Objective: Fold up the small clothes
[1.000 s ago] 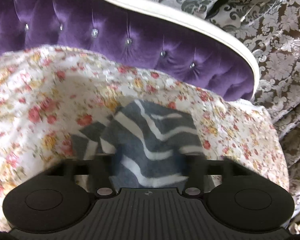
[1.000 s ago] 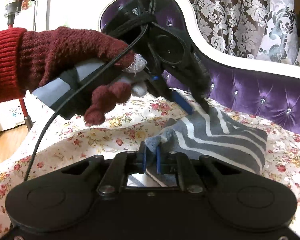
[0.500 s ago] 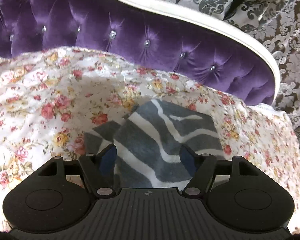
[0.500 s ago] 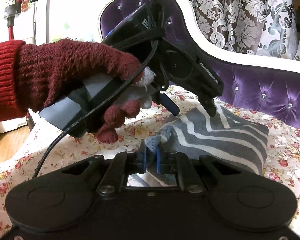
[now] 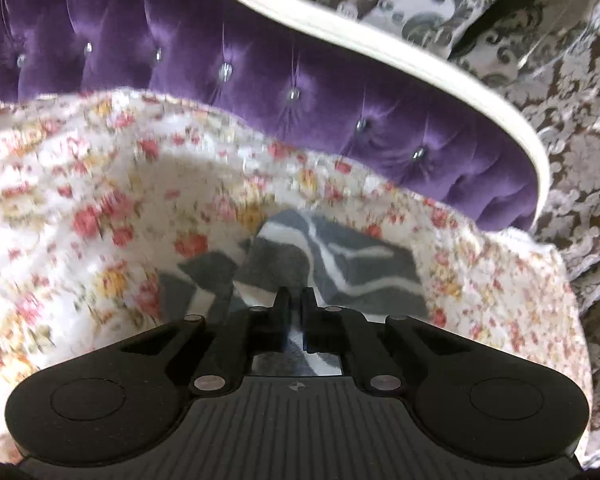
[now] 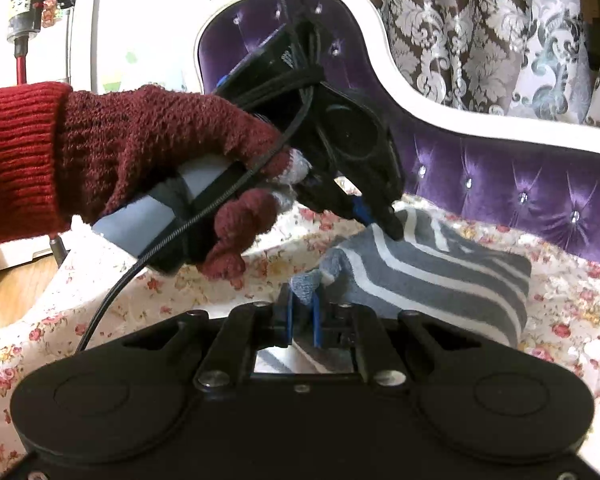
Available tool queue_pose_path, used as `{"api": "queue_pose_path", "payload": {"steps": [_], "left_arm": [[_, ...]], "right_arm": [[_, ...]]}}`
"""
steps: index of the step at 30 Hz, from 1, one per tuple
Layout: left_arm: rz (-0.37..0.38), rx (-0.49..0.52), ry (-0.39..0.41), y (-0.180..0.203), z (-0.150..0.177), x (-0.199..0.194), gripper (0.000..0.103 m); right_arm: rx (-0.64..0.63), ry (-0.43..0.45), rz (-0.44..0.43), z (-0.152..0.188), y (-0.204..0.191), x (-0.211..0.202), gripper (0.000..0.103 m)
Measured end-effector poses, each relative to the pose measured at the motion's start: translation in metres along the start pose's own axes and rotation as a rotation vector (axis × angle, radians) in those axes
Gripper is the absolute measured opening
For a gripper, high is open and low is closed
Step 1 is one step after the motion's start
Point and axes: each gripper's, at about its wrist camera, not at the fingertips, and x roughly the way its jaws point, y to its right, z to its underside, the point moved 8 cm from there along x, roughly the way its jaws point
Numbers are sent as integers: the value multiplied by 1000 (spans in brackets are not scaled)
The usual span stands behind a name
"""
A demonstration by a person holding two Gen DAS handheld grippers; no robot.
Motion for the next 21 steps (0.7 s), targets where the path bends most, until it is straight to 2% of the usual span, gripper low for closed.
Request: {"api": "queue_pose_path", "payload": {"steps": [4,8,12,14,15,16,18,20,21], "left_arm": [[-33,-15,22,-16,-6,-2,3],[-91,-15,-13,-33,7,11,3],[-88,-28,0,-41,15,8,4],[-75,-27,17,-41,14,0,7],[-65,-23,23,-39,14,-4,22],[-57,-17,33,-37,13,-10,41],[-39,3,64,-31,13,-23,53],[-24,13,79,-25,14,-32,60],[-15,15,79,-23,16,-36,69]], "right_arm": [[-50,-48,-13,5,-12,11,16],[-45,-120,-30,22,-15,26,19],[-45,-125,-58,22,-17,27,21],[-48,-119,-76,21,-18,26,28],[-42,-115,-87,22,-18,24,28],[-32,-112,-97,22,-18,23,28],[-19,-100,-99,20,-15,18,31],[9,-95,-107,18,-11,11,42],[25,-90,-109,16,-8,8,44]]}}
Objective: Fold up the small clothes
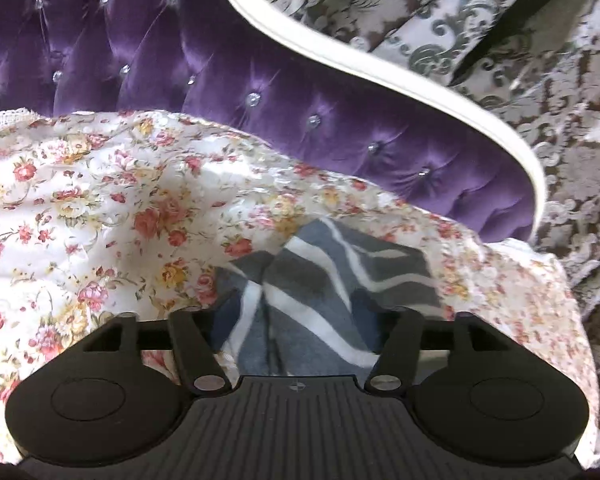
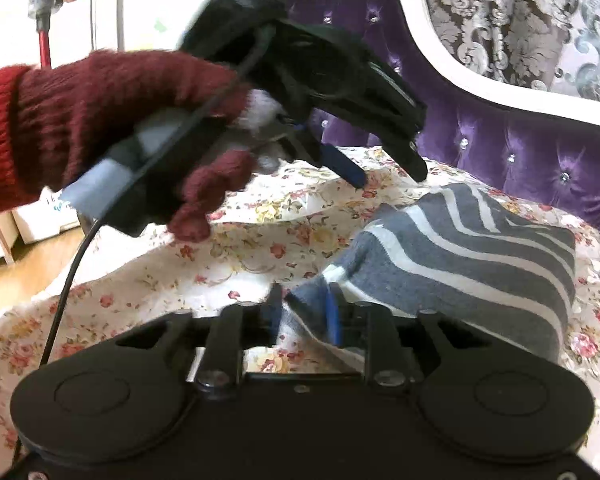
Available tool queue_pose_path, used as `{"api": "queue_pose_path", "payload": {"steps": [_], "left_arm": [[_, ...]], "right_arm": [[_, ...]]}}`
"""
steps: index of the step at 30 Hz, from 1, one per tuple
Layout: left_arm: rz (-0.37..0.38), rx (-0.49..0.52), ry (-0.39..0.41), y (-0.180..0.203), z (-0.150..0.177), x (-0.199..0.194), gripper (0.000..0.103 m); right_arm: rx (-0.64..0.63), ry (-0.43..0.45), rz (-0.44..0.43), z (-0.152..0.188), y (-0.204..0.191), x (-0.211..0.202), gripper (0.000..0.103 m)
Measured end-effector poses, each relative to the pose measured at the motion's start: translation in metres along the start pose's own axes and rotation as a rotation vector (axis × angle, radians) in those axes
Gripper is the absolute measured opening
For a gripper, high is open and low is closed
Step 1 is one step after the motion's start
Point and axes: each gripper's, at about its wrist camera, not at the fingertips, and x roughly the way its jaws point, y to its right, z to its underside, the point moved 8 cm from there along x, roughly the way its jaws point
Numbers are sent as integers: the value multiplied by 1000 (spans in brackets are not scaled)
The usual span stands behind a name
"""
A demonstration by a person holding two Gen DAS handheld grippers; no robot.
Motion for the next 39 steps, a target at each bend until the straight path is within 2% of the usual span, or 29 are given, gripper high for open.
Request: {"api": "queue_pose_path", "payload": {"steps": [1,3,5,7,11,17,23,32,39], "left_arm": [[12,0,-3,3,2,-5,75],[39,1,-10,8,8,-11,77],[61,0,-30,13,16,-16,80],[81,-11,-47,16,25,-19,86],[105,-34,-71,18,41,-24,87],[119,-47,-98,23,66,-23,88],[127,-72,-133,21,86,-15,88],[139,-96,-140,19,91,-2,88],[188,-132,-134,25,88,13,93]], "right_arm": [[12,4,-2,-2,2,-4,48],[41,9,-5,-5,9,-15,55],[90,10,-18,-7,18,-26,66],[158,7,-24,-8,33,-35,70],[309,23,-11,-7,71,-54,73],[558,53,22,-6,138,-60,75],[725,43,-1,-6,183,-35,77],[884,23,-63,12,210,5,77],[914,33,-133,16,210,20,77]]}}
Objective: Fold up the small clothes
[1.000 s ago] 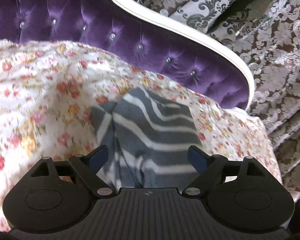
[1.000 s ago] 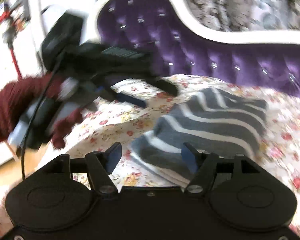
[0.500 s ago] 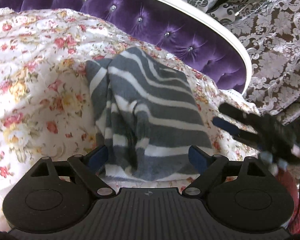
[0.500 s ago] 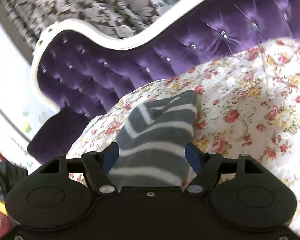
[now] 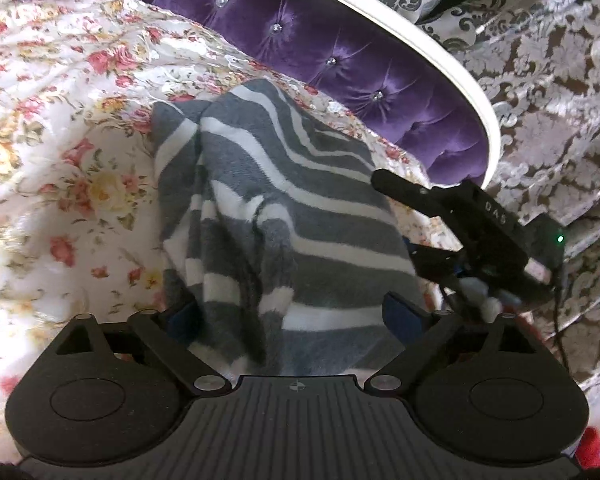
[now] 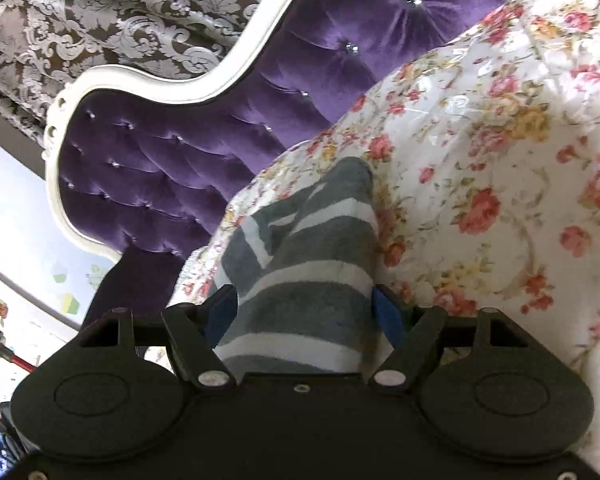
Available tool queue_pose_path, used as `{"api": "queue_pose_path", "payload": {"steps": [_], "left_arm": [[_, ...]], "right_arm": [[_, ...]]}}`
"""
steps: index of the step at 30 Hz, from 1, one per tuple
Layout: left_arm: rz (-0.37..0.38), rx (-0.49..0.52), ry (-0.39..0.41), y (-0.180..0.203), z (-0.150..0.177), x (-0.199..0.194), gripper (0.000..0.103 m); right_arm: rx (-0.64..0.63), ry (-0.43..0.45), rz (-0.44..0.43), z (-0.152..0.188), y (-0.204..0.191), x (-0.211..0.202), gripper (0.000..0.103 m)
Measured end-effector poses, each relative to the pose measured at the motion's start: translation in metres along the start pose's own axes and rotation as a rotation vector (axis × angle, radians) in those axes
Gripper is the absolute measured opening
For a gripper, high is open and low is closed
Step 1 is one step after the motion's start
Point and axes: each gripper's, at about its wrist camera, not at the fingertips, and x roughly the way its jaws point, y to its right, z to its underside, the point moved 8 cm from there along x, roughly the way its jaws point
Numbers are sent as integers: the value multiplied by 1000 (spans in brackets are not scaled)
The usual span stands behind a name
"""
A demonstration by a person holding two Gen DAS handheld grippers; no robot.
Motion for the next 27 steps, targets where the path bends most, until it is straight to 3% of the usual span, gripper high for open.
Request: {"api": "queue_pose_path", "payload": {"steps": [3,5,7,9,18,27], "left_arm": [[41,-32,-15,1,-4,6,92],[86,-65,-36,1,-6,9,90],[138,-106,-50,0,-7,9,72],[165,-112,-62,0,-6,7,64],[258,-125,-102,21,26,-20,64],[323,-71,-185,59,106,-82,64]], "right_arm": [[-12,-16,-8,0,-3,5,73],[-25,-26,28,2,-2,7,51],[-37,-26,43,3,-3,5,48],[-30,-22,46,4,-6,1,47],[-34,-56,79,34,-38,-36,46],[-50,-119,119,110,-53,-111,46]]}}
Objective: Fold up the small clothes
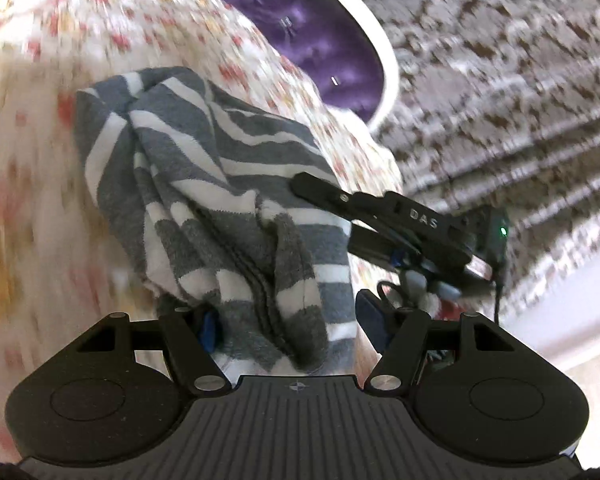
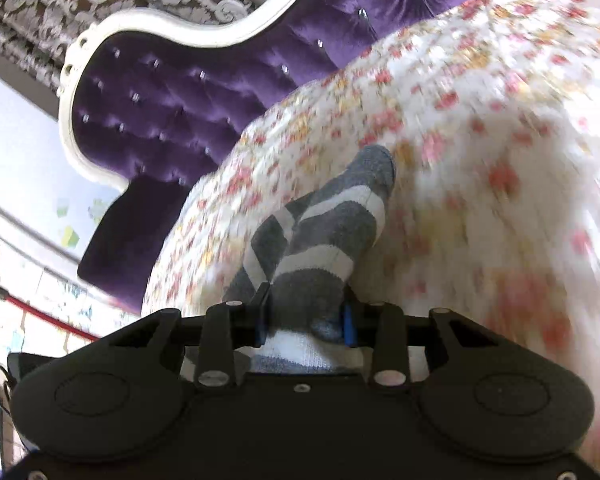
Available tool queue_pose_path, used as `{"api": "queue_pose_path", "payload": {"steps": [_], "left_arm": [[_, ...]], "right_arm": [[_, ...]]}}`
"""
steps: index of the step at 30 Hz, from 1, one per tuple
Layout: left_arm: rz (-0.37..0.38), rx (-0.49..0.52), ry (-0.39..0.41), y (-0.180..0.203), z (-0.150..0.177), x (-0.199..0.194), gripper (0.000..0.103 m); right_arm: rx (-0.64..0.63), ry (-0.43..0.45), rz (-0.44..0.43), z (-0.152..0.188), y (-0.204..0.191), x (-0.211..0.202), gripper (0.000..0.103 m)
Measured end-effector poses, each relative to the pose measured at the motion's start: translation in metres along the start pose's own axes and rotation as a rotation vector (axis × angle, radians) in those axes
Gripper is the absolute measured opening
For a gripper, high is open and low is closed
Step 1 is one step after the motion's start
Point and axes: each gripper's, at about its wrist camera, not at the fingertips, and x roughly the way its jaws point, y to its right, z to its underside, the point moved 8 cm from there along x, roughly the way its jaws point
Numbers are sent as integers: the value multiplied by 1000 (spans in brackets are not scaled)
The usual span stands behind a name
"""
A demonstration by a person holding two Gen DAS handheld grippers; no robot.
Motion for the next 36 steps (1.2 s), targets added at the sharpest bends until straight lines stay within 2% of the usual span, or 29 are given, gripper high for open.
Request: {"api": "queue_pose_path", "payload": {"steps": [6,11,13,16,19,21,24,27,29,32,36], "left_arm": [[29,12,-44,17,73,-15,65],[-15,21,6,15,115,-33,65],[-55,13,39,10,123,-39,65],[-139,10,78,-5,134,-45,65],[-154,6,121,-12,139,-51,65],[-173,23,145,-10,140,-55,65],[-220,80,187,0,145,-63,66],[-288,155,246,14,144,-75,72],[-337,211,292,26,141,-84,73],[-385,284,366,44,131,-95,79],[-445,388,384,59,119,-85,83]], "right_arm": [[-14,-44,-9,64,-5,-36,46],[-33,-22,-7,95,-6,-59,48],[-66,0,31,101,-5,-63,48],[-154,51,134,105,-4,-68,52],[-243,99,235,109,-3,-70,57],[-284,131,270,113,-6,-72,59],[-278,178,260,118,-10,-78,59],[-270,245,257,122,-13,-93,61],[-267,276,261,124,-16,-101,68],[-274,309,283,127,-18,-111,73],[-311,324,330,132,-22,-115,84]]}}
